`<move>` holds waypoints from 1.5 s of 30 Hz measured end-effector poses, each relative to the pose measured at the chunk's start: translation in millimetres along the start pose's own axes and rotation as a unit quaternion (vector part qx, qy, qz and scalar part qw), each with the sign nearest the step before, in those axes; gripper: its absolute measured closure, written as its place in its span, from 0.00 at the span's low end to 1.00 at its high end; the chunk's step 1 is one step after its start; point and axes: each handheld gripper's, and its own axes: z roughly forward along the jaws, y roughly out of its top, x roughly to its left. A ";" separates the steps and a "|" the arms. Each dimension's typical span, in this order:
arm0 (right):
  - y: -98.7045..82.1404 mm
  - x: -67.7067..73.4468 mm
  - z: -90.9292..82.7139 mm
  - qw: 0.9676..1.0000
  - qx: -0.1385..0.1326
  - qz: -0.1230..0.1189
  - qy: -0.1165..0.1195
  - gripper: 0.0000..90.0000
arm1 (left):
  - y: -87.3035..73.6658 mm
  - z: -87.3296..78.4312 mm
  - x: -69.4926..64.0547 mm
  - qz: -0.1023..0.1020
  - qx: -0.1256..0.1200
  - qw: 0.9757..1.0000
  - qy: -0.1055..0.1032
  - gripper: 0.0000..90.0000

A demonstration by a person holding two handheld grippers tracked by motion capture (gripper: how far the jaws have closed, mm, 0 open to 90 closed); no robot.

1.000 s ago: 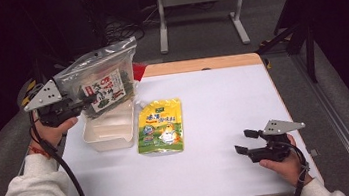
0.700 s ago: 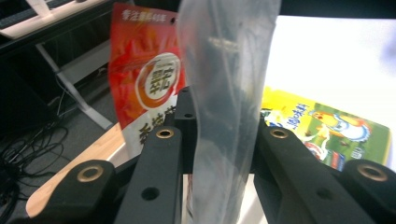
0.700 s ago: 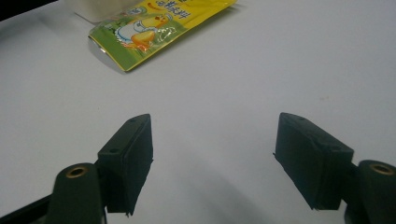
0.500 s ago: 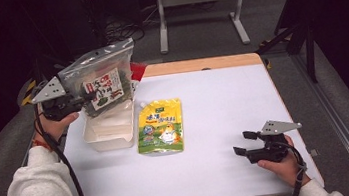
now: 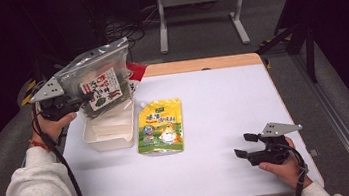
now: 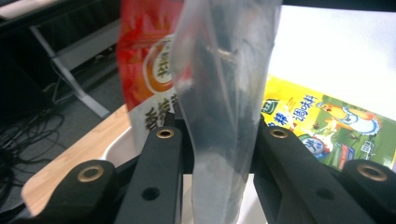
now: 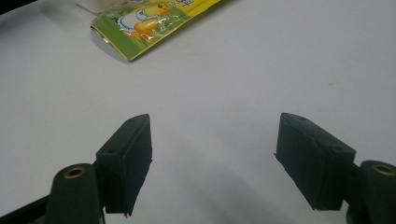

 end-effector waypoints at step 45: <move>-0.7 4.7 10.9 0.999 0.028 -0.004 0.026 0.26 | -15.0 17.2 -3.6 -0.003 0.075 0.997 -0.022 0.86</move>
